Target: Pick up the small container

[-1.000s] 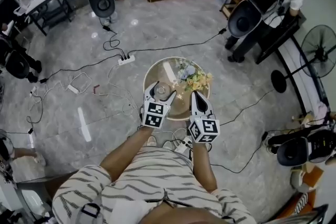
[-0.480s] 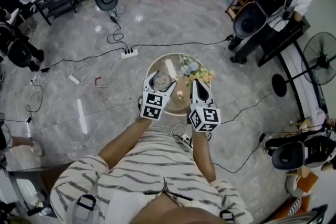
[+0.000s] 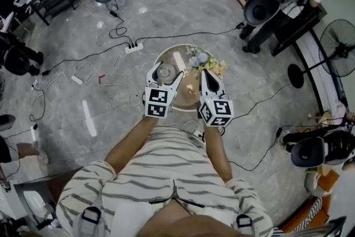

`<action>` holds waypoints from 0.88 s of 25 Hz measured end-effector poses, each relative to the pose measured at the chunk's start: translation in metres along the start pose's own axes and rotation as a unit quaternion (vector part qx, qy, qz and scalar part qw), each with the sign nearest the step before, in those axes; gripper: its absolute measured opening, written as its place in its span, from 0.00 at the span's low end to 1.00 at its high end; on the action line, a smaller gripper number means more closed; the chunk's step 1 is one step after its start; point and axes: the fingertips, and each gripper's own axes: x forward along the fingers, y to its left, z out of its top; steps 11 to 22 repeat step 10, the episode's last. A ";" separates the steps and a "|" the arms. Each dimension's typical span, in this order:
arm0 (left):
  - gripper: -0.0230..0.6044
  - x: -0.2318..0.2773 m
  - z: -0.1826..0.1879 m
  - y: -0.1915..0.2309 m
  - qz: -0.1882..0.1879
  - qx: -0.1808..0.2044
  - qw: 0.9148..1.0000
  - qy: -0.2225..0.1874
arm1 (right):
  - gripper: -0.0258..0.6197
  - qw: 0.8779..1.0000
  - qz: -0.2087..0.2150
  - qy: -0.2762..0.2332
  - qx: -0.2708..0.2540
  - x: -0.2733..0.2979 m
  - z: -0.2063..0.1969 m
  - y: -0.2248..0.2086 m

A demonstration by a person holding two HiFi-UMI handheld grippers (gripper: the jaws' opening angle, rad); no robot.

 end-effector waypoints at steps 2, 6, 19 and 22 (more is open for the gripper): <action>0.56 -0.001 0.002 0.001 0.000 -0.001 1.000 -0.004 | 0.05 1.000 0.000 0.001 -0.001 0.001 0.000 0.000; 0.56 0.001 0.003 -0.001 -0.002 -0.001 1.000 -0.004 | 0.05 1.000 0.001 0.005 -0.002 0.003 -0.001 -0.003; 0.56 0.002 0.002 -0.002 -0.002 -0.001 1.000 -0.004 | 0.05 1.000 0.002 0.007 -0.004 0.005 -0.003 -0.004; 0.56 0.002 0.002 -0.002 -0.002 -0.001 1.000 -0.004 | 0.05 1.000 0.002 0.007 -0.004 0.005 -0.003 -0.004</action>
